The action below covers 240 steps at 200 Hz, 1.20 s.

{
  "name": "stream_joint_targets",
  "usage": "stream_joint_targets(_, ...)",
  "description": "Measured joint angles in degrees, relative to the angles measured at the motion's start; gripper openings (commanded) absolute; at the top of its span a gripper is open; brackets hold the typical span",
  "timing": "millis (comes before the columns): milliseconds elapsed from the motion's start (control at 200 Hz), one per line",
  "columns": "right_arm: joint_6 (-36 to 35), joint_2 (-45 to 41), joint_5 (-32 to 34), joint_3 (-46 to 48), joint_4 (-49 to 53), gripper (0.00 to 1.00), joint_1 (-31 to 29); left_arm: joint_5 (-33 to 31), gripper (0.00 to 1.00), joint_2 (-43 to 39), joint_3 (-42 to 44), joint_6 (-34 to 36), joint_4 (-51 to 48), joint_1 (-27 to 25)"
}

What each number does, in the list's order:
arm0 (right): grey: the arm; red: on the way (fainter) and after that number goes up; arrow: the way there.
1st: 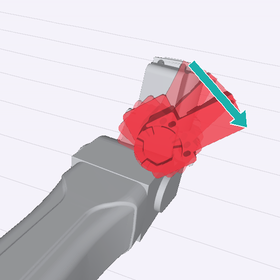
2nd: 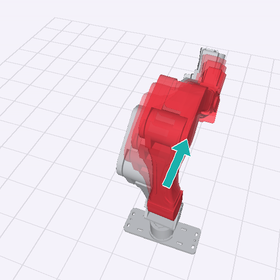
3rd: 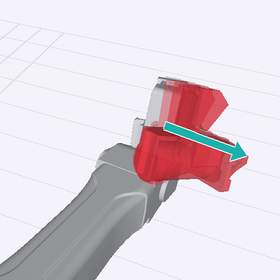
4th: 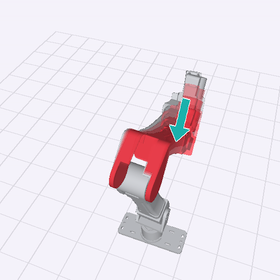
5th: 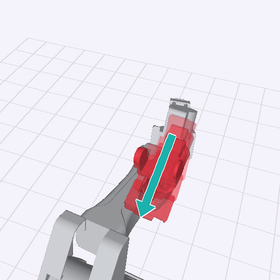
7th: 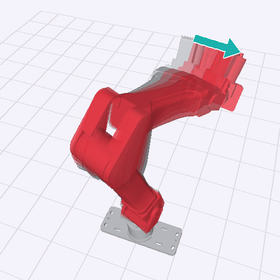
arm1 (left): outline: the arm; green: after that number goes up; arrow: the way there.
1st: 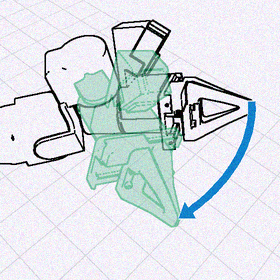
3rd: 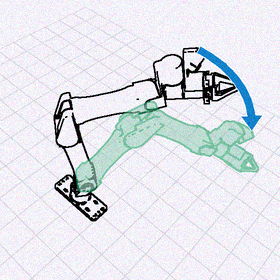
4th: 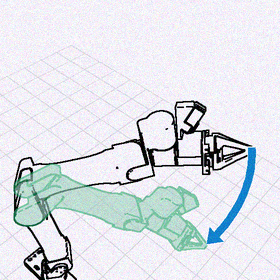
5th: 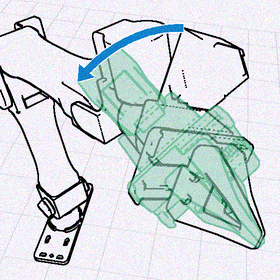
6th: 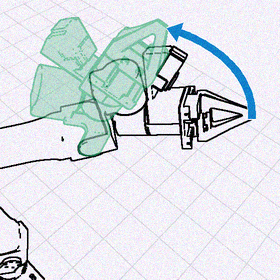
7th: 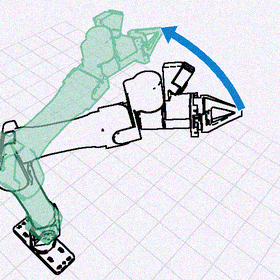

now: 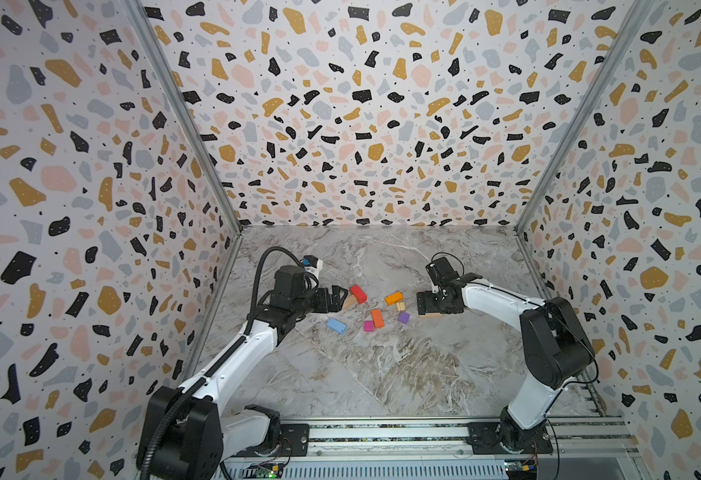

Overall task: Build the wood block tower
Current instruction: 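Carry the held wood bar over the other plain wood bar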

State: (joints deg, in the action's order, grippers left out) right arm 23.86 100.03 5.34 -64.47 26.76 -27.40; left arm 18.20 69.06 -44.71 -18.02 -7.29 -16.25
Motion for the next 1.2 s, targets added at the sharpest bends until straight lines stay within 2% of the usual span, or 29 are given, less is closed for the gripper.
stream_joint_targets(501,2.1,1.6,-0.2,1.2,-2.1,0.96,-1.1,0.0,1.00,0.0,0.0,0.0,0.0,-0.1)
stream_joint_targets(741,2.7,3.8,-0.2,1.2,-2.8,0.88,-1.1,0.0,1.00,0.0,0.0,0.0,0.0,-0.3)
stream_joint_targets(1061,2.9,3.8,-0.2,1.2,-3.3,0.70,-1.1,0.0,1.00,0.0,0.0,0.0,0.0,-0.3)
stream_joint_targets(1202,2.9,4.0,0.0,0.9,-3.2,0.69,-1.1,0.0,1.00,0.0,0.0,0.0,0.0,-0.3)
